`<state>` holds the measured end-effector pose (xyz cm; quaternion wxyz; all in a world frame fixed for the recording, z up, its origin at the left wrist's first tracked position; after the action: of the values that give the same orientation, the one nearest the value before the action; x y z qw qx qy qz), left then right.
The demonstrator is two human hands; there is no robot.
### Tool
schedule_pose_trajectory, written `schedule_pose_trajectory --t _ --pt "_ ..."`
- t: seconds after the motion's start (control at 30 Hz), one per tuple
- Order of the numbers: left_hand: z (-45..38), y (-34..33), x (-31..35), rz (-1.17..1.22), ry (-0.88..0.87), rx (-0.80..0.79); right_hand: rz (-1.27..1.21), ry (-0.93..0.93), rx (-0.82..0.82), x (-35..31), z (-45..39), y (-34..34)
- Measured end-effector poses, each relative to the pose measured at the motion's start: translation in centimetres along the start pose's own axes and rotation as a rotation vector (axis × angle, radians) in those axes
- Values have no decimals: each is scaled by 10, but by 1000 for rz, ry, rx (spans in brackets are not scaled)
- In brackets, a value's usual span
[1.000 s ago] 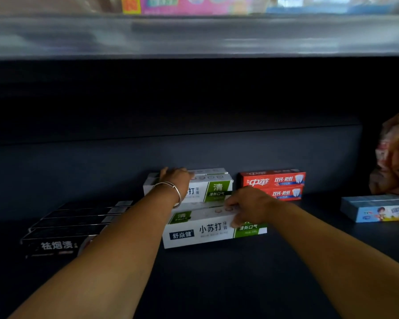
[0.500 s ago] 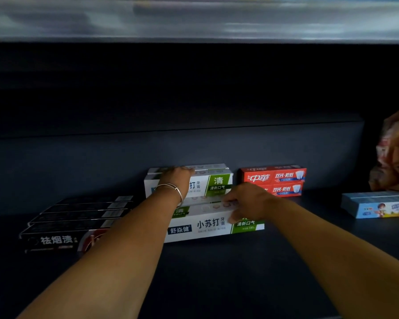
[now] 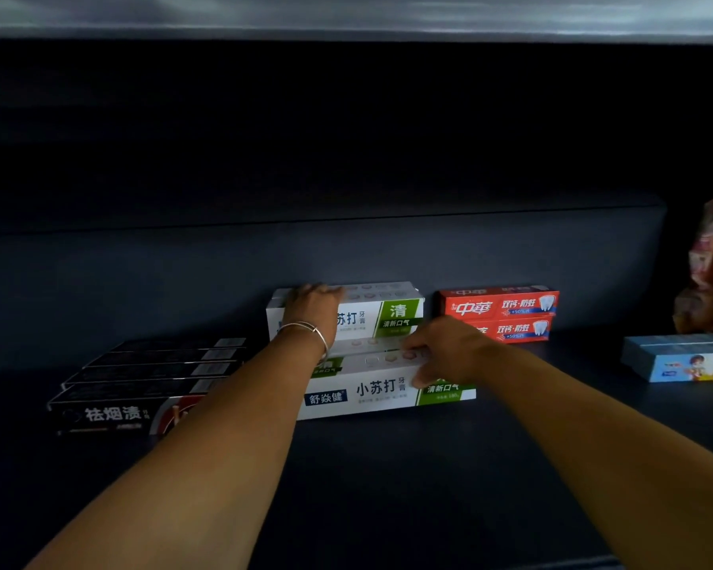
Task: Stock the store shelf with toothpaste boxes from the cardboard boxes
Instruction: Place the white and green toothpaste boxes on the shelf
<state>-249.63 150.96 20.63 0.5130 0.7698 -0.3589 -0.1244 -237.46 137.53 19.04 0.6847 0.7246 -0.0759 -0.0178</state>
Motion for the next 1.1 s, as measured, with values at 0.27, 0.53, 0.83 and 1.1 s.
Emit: schedule_pose_trajectory --t 0.27,0.53,0.83,1.1 --pt "22 1 -17 48 234 15 -2 -20 -3 -4 0 -2" --pt "16 -2 -21 79 211 65 -9 -9 17 -6 -2 -3" --pt "20 -5 -27 141 233 16 -1 -10 49 -15 -6 -6" --pt "37 -7 -34 237 307 63 126 -64 101 -19 -3 -11"
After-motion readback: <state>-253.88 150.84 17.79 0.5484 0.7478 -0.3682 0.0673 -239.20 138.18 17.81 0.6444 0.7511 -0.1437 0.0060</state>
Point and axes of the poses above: each hand's wrist, its own z-axis away from the middle knuckle, its own y-axis out of the back of the hand, x = y × z, the point moved 4 cm from there along -z, towards the middle knuckle, and after that the axes turned 14 degrees about z, right-handed, at the moved point
